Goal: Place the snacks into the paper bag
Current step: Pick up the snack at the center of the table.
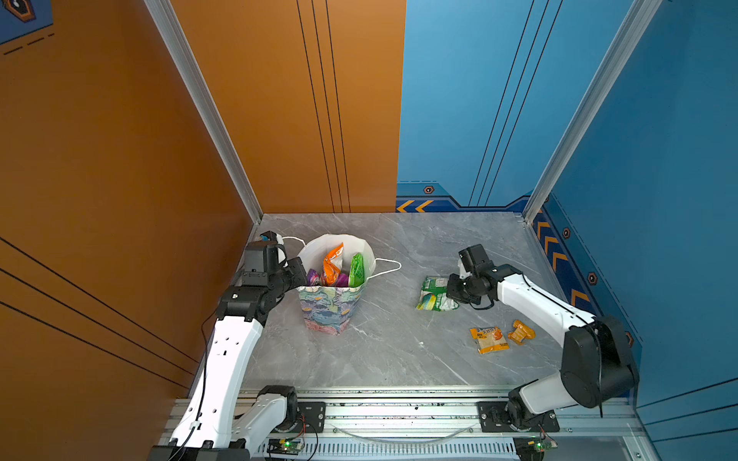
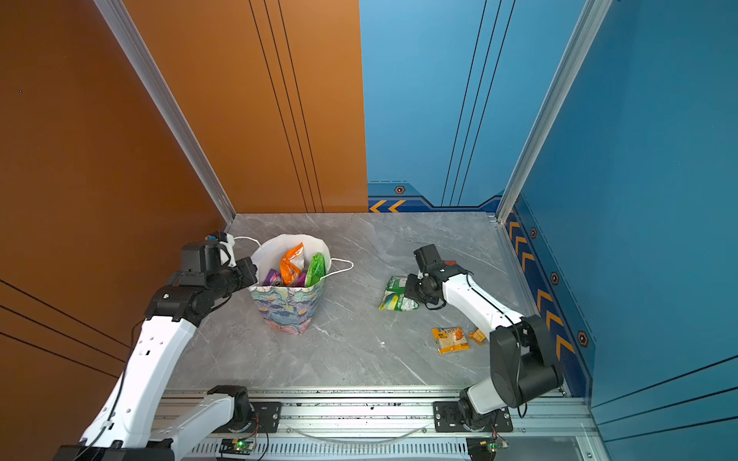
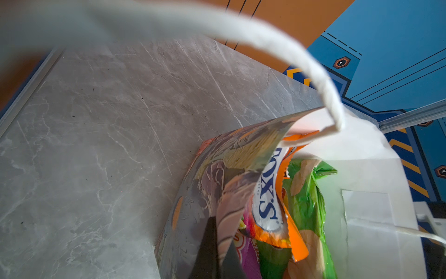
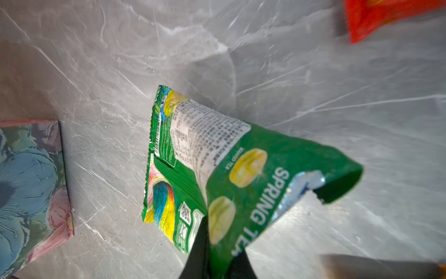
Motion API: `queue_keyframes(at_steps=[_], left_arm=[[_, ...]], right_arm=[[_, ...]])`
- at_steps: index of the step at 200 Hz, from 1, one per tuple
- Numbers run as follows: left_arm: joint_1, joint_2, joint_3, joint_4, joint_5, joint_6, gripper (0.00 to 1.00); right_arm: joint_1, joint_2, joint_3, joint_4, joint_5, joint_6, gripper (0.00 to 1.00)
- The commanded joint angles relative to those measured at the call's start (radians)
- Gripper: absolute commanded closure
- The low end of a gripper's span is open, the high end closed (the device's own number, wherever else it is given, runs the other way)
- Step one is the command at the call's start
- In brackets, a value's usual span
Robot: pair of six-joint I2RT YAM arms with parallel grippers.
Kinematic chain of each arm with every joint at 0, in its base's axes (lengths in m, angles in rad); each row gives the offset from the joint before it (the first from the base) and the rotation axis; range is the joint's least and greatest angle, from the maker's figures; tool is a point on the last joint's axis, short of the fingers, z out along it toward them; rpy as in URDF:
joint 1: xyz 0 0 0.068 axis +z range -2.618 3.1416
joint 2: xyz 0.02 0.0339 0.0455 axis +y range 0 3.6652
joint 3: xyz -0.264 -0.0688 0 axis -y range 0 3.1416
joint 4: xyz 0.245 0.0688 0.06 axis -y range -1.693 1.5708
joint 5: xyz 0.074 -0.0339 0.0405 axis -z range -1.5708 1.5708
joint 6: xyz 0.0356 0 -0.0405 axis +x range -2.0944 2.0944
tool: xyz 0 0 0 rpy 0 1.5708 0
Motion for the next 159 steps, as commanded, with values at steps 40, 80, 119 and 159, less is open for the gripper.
queue_keyframes(at_steps=[40, 80, 119, 159], left_arm=[[0.012, -0.009, -0.002, 0.031, 0.016, -0.005, 1.0], [0.008, -0.024, -0.003, 0.03, -0.008, -0.002, 1.0], [-0.04, -0.046, 0.0, 0.008, -0.082, 0.008, 1.0], [-0.061, -0.051, 0.003, 0.004, -0.106, 0.004, 1.0]], right_arm=[[-0.029, -0.153, 0.018, -0.081, 0.058, -0.021, 1.0], [0.024, -0.152, 0.132, -0.08, 0.083, 0.006, 1.0], [0.111, -0.127, 0.335, -0.132, 0.157, -0.012, 1.0], [0.238, -0.082, 0.598, -0.227, 0.277, -0.068, 1.0]])
